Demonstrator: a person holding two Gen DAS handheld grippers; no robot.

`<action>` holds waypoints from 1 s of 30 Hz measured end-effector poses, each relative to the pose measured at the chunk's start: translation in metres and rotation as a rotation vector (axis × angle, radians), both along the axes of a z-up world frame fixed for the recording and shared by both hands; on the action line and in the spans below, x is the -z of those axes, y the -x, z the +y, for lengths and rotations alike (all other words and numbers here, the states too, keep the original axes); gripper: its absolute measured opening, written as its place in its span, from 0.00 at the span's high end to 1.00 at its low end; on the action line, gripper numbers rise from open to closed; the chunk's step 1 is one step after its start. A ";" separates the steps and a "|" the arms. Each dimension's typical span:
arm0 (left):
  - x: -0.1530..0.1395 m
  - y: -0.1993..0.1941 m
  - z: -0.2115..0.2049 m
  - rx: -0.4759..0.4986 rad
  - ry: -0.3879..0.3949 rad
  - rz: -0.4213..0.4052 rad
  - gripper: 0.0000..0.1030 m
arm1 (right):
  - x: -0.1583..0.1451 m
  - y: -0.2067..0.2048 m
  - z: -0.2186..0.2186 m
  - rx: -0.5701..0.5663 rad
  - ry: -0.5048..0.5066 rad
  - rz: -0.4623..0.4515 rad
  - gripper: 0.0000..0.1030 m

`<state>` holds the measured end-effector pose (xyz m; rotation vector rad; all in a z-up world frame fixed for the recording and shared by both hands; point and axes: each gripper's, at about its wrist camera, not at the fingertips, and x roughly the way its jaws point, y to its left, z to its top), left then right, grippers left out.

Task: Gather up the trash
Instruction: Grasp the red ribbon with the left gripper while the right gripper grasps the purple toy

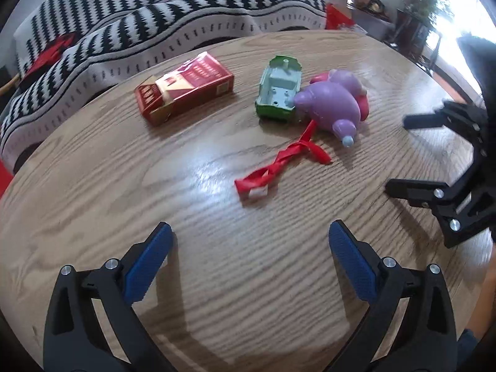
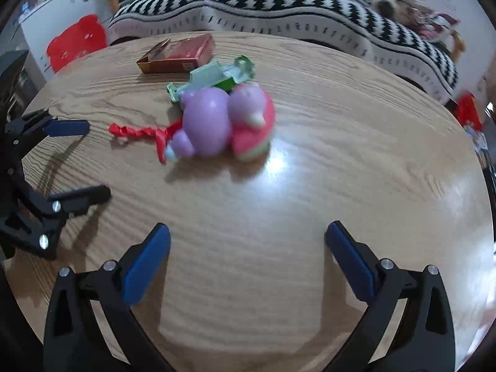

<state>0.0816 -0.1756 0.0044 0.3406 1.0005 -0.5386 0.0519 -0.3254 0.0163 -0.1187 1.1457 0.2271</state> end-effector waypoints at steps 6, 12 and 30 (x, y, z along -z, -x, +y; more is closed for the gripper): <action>-0.002 -0.013 -0.009 0.042 -0.025 0.026 0.06 | -0.015 -0.022 0.017 -0.038 0.007 -0.044 0.05; -0.001 -0.023 -0.021 0.065 -0.019 0.017 0.08 | -0.018 -0.055 0.027 -0.009 0.001 -0.033 0.08; -0.029 -0.007 -0.013 -0.018 0.091 -0.060 0.92 | -0.032 -0.031 -0.009 0.065 -0.078 -0.057 0.48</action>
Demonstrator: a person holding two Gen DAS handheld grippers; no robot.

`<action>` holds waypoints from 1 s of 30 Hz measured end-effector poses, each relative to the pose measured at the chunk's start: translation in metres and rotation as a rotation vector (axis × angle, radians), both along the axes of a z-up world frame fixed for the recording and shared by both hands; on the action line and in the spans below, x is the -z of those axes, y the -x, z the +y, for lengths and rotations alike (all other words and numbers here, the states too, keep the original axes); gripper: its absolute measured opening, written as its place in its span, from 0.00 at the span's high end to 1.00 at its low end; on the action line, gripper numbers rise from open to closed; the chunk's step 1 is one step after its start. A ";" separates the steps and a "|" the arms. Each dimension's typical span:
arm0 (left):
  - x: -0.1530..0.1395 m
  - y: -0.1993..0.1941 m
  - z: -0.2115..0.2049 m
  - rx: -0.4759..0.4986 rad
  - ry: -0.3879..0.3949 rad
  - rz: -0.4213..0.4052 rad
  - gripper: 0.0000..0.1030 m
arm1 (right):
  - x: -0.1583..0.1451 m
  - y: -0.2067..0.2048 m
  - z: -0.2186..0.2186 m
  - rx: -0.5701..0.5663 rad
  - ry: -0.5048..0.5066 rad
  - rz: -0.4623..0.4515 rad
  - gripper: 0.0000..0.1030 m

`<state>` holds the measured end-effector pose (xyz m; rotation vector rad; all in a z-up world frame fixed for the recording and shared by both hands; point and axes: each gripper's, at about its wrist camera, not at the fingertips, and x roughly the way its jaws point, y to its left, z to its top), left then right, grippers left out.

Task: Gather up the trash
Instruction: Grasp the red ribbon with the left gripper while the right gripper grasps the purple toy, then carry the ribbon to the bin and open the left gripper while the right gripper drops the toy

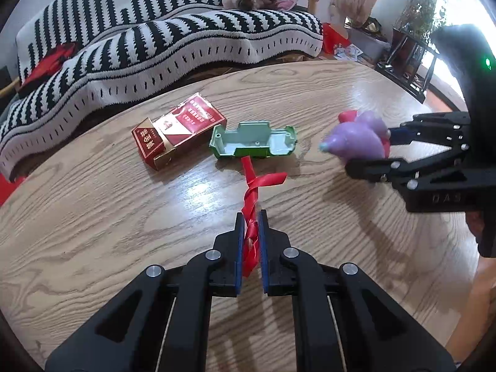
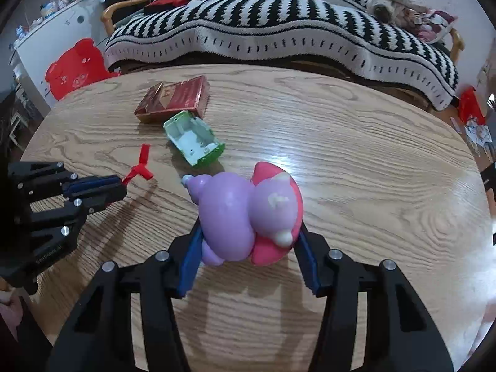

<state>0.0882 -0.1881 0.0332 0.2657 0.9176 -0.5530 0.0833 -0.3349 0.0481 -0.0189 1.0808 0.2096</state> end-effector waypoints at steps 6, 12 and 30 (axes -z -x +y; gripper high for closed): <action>-0.004 0.017 -0.008 0.031 -0.001 0.003 0.93 | -0.002 0.017 -0.011 0.045 -0.001 0.003 0.49; -0.022 0.055 -0.018 0.059 0.026 -0.013 0.93 | -0.018 0.051 -0.029 0.094 0.005 0.002 0.50; -0.039 0.326 -0.155 0.523 -0.023 0.105 0.93 | -0.071 0.372 -0.154 0.326 -0.044 -0.038 0.49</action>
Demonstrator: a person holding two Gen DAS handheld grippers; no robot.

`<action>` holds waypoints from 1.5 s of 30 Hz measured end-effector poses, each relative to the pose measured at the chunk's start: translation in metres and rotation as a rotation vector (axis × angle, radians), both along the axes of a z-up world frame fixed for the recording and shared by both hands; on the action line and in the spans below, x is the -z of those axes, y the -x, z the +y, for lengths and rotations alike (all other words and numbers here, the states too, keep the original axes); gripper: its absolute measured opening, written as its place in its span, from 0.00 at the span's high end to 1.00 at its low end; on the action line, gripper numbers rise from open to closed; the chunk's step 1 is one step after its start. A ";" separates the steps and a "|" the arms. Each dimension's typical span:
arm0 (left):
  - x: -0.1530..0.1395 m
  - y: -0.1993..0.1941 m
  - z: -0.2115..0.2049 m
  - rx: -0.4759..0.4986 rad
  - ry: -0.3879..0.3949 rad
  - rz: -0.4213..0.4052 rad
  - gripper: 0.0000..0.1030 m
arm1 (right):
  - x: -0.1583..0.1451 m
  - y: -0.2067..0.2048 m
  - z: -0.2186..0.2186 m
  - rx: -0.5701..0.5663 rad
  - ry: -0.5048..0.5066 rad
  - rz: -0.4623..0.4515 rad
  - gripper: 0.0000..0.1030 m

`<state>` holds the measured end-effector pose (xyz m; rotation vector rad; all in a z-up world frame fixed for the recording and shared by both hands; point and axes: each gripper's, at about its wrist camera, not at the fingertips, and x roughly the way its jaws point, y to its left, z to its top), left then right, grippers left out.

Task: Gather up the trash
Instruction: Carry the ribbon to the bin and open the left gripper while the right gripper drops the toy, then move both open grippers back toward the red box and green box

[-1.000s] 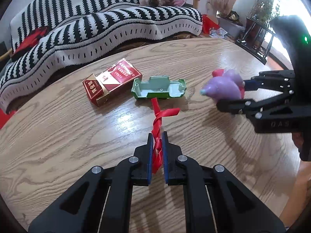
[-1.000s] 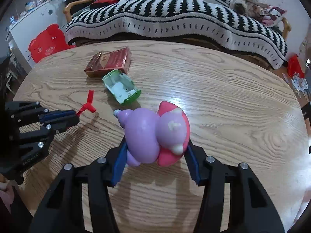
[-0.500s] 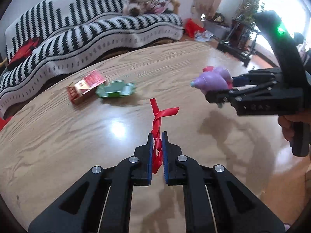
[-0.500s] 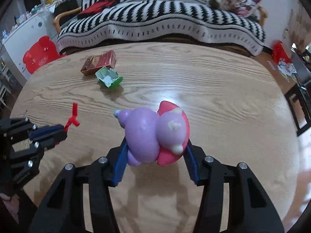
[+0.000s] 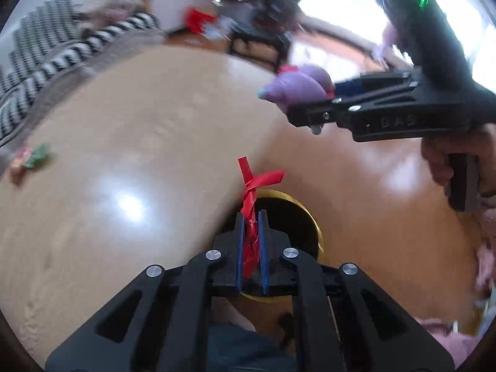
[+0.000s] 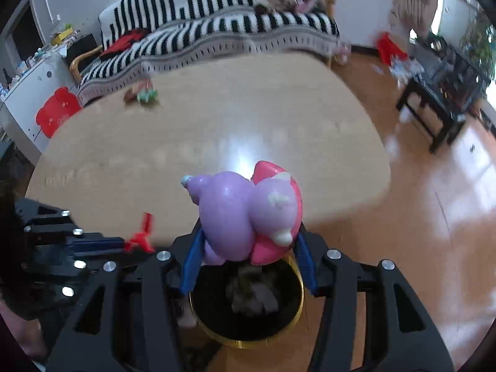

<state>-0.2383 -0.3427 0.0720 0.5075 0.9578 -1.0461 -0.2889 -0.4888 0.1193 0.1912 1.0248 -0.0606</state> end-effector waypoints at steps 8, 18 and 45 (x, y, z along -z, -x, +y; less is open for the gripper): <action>0.080 0.034 -0.033 0.001 -0.117 0.156 0.93 | 0.114 0.073 -0.001 0.125 -0.155 0.111 0.49; 0.106 0.033 -0.047 -0.010 -0.189 0.170 0.93 | 0.157 0.077 -0.003 0.154 -0.211 0.146 0.49; 0.012 -0.073 0.091 -0.379 -0.137 -0.202 0.06 | 0.072 -0.026 0.045 0.086 -0.068 -0.046 0.07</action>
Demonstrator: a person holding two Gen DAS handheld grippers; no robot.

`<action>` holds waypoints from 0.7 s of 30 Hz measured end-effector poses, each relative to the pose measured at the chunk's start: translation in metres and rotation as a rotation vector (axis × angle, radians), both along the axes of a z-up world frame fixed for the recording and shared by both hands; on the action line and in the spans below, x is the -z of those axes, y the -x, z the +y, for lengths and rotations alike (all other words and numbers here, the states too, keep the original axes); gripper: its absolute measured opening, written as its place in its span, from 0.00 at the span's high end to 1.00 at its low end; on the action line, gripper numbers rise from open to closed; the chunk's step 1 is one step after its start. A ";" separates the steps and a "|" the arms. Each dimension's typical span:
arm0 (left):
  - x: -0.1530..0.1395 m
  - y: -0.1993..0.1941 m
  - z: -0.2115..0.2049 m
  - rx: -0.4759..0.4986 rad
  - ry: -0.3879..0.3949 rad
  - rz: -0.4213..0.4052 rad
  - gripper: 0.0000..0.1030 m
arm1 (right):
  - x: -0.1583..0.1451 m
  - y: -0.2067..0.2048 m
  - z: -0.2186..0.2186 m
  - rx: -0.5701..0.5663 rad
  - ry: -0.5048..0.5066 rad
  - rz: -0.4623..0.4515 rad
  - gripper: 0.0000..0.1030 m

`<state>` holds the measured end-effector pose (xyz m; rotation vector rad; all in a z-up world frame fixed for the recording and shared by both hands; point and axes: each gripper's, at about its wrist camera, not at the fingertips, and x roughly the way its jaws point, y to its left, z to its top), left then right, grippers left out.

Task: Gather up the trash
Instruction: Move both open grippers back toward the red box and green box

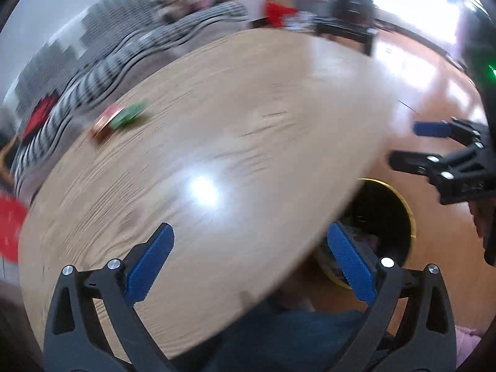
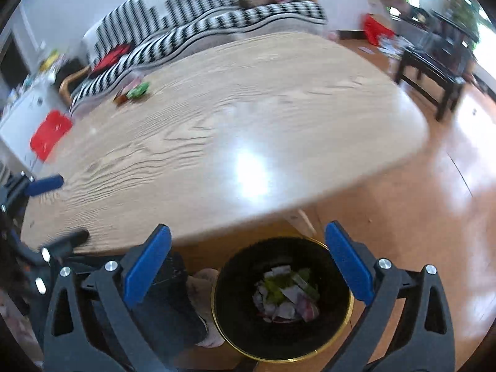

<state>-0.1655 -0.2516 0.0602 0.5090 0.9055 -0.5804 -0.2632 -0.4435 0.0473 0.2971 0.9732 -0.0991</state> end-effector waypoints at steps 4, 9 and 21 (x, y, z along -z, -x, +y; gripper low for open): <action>0.002 -0.044 0.058 -0.162 0.019 0.034 0.06 | 0.009 -0.045 0.036 -0.077 0.004 0.041 0.07; 0.012 -0.088 0.125 -0.321 0.051 0.110 0.06 | 0.020 -0.089 0.075 -0.156 0.038 0.091 0.07; 0.038 -0.177 0.160 -0.352 0.006 0.180 0.06 | 0.041 -0.182 0.120 -0.264 0.177 0.162 0.05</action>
